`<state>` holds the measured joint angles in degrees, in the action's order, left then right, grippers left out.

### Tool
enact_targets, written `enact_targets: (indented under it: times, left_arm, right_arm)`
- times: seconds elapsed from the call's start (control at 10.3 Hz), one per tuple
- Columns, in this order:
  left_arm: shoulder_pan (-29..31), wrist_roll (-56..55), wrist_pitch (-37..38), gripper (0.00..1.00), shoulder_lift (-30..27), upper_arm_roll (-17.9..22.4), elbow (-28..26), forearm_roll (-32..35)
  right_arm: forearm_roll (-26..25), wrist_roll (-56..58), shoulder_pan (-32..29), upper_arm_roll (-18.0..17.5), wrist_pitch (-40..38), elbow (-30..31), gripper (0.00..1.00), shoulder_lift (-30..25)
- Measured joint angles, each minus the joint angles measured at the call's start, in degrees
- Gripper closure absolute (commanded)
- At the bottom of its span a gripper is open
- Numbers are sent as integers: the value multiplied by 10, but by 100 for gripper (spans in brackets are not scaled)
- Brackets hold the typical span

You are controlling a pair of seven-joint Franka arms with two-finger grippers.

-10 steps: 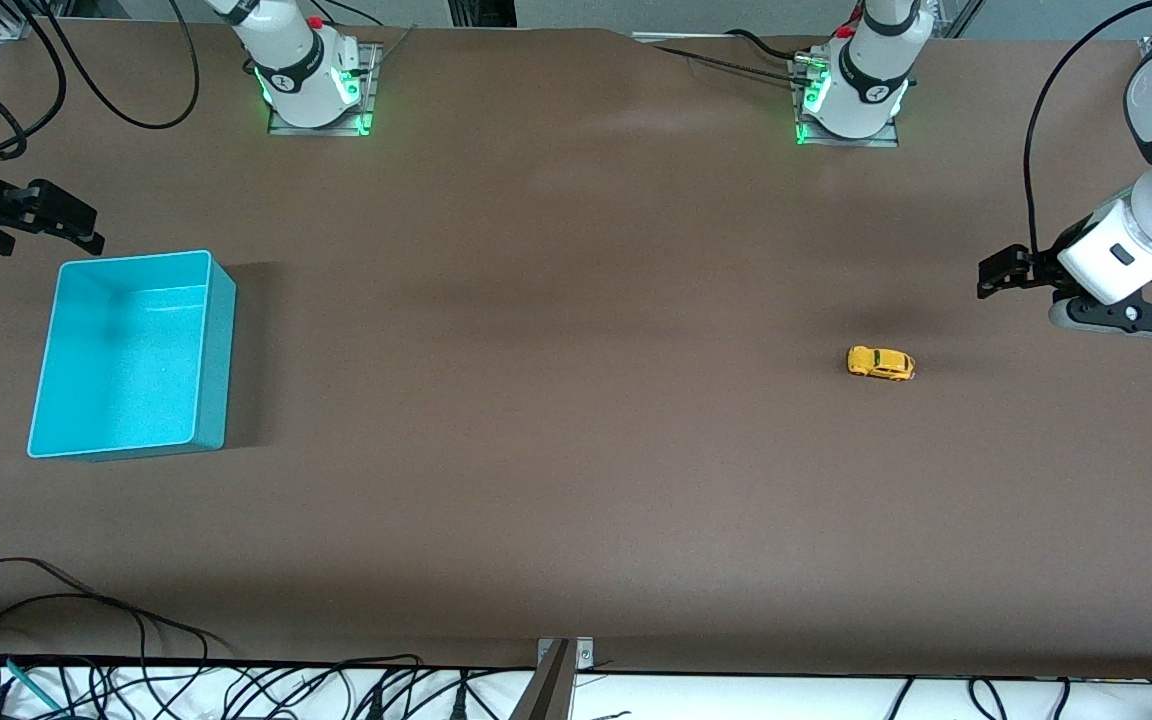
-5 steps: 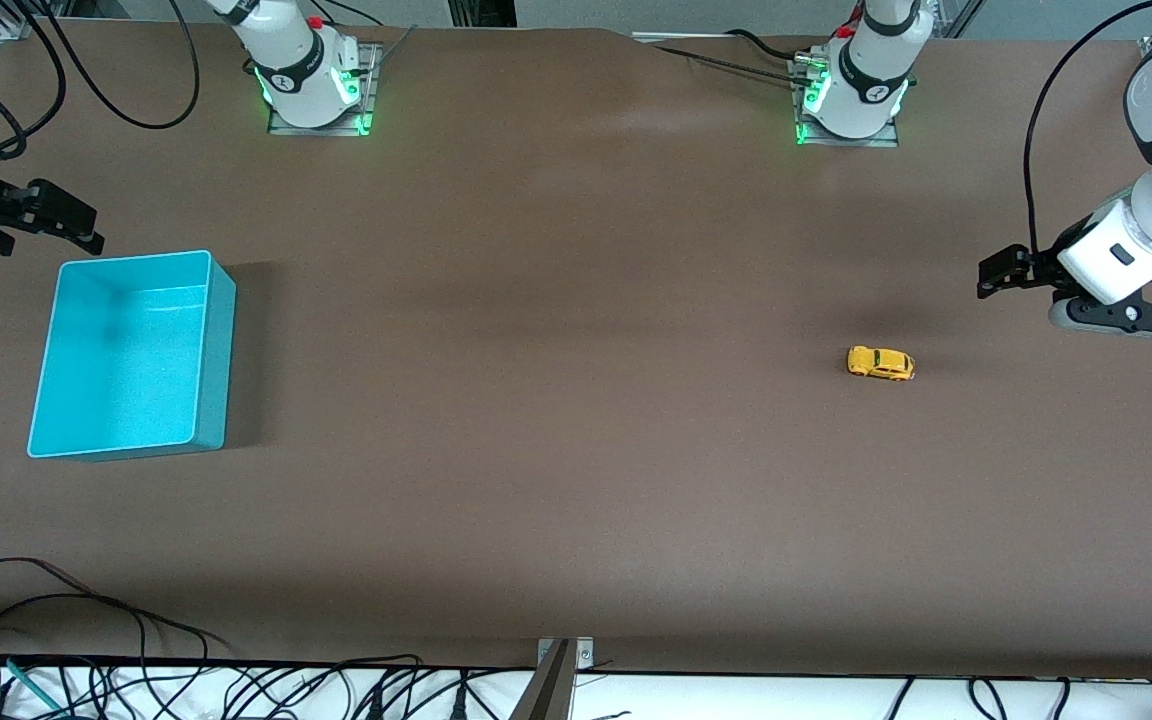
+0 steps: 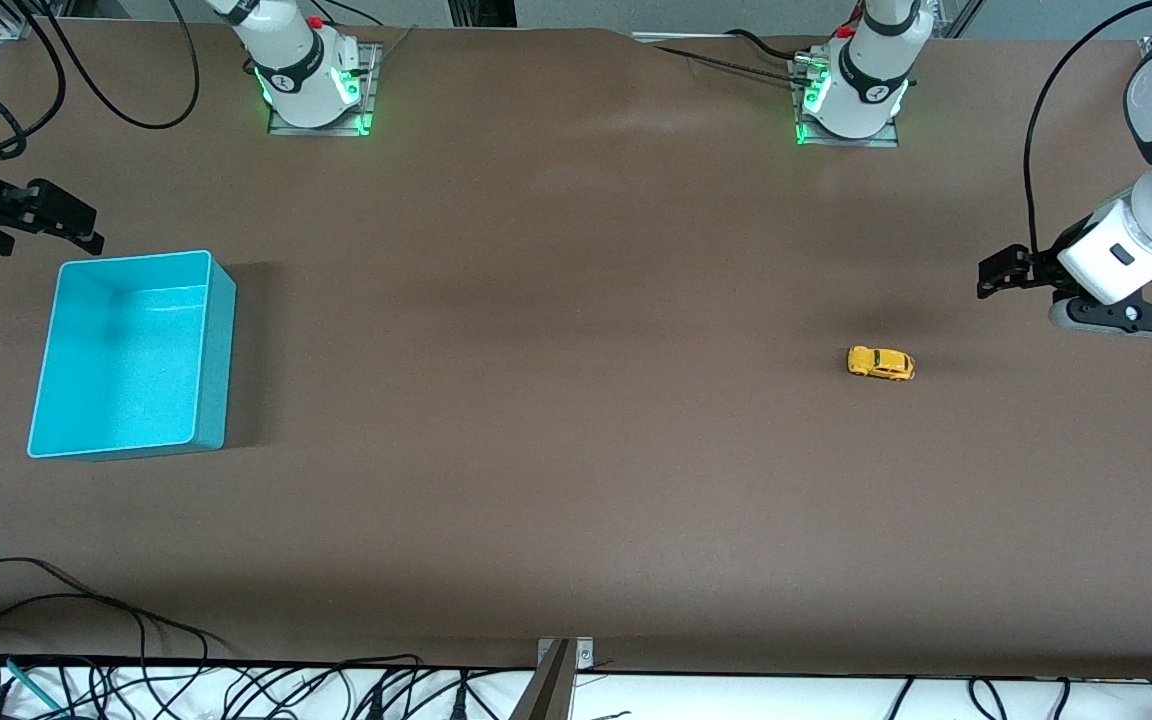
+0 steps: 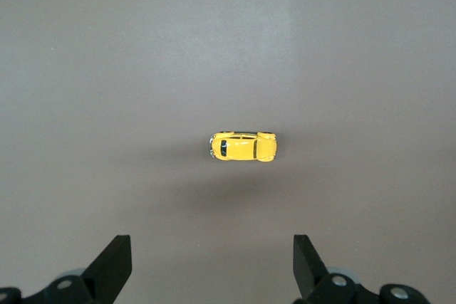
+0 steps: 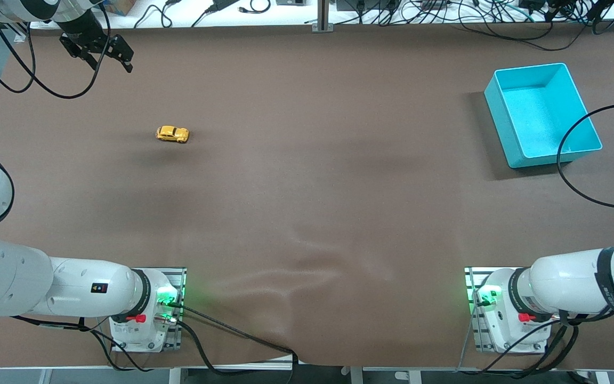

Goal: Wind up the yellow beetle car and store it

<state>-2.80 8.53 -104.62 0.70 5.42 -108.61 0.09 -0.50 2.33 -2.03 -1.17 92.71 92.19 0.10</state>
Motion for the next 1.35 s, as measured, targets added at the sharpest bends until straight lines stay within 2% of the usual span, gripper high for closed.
enact_targets:
  times: [1.35]
  left_arm:
    - [0, -21, 22, 0, 1, 5, 0, 0]
  right_arm:
    - [0, 0, 0, 0, 0, 0, 0, 0]
